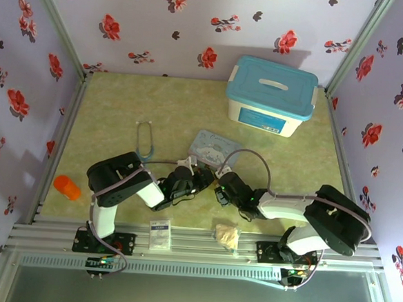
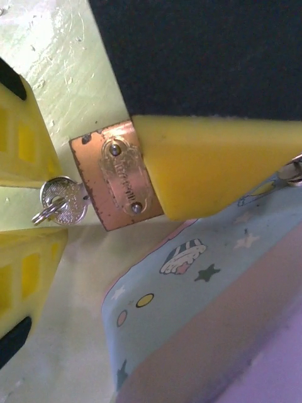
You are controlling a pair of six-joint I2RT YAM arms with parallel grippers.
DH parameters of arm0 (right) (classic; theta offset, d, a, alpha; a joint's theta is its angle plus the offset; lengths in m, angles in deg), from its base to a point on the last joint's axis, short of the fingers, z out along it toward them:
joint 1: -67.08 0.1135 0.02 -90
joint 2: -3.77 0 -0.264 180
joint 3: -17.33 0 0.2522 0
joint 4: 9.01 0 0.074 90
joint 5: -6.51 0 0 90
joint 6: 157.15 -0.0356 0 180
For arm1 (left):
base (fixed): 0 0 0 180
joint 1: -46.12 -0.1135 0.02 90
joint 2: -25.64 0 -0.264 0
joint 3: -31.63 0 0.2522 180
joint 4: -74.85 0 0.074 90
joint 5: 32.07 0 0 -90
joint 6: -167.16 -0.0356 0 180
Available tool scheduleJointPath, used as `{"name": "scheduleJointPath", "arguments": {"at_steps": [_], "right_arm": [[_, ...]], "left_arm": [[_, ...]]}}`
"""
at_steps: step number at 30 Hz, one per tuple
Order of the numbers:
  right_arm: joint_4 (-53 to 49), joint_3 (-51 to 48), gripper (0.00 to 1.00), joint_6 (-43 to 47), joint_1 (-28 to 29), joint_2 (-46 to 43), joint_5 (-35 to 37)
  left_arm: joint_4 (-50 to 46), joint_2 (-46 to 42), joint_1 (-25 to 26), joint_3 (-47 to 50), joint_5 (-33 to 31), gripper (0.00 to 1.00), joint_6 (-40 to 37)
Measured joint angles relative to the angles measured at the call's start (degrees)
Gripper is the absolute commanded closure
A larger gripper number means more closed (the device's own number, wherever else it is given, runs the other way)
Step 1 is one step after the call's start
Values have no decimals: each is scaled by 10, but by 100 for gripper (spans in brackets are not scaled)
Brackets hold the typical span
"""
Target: Unlock the padlock with the key
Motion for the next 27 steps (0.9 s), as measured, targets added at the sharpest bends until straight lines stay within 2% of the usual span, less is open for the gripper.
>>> {"name": "scheduleJointPath", "arguments": {"at_steps": [6,19,25,27], "right_arm": [[56,-21,92,9,-6,6,-7],[207,-96,98,-70,-118,0,-228],[224,-104,99,-114,-150,1,-302],[235,-108,96,-129,-161,3,-323]], "left_arm": [[2,0,-8,0,5,100,8],[10,3,-16,0,31,100,13],[11,3,-18,0,43,100,12],[11,3,-20,0,46,100,12]]}}
